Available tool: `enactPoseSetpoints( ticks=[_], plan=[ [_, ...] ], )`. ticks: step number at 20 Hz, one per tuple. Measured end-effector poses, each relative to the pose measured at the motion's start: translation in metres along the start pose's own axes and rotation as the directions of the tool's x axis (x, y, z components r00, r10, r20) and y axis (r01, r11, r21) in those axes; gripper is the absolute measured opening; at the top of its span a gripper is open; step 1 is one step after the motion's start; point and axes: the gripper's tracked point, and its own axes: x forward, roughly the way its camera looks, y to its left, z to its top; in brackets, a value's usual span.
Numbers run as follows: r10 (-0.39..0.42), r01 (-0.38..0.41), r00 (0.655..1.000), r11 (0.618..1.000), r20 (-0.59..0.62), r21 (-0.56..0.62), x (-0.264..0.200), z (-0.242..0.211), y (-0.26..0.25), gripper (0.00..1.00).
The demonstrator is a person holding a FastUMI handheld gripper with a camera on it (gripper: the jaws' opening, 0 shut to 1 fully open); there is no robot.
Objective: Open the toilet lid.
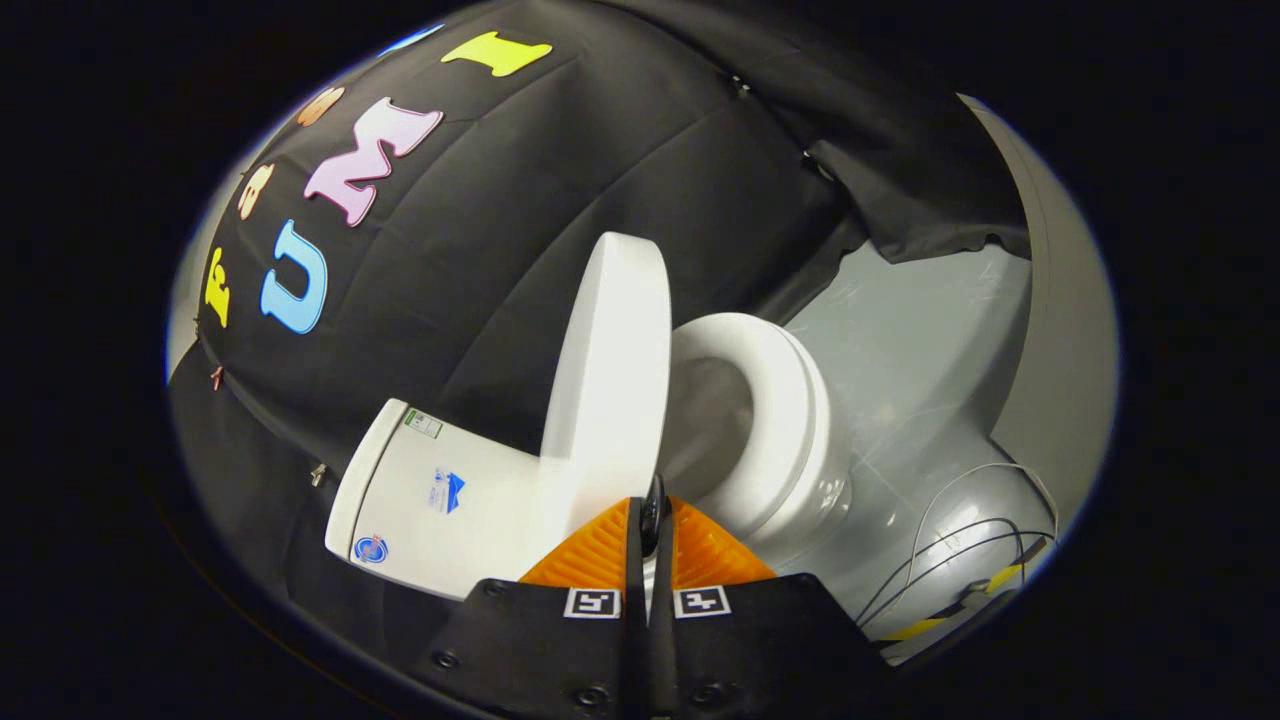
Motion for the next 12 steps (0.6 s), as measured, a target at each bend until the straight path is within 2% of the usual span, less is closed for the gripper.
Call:
enactPoseSetpoints(
  ticks=[5, 12],
  plan=[
    [0.003, -0.002, 1.000, 0.997, 0.012, -0.073, -0.012, 0.003, 0.045, 0.05],
    [-0.056, 0.068, 0.997, 0.970, 0.062, -0.232, -0.023, 0.000, 0.093, 0.05]
  ],
)
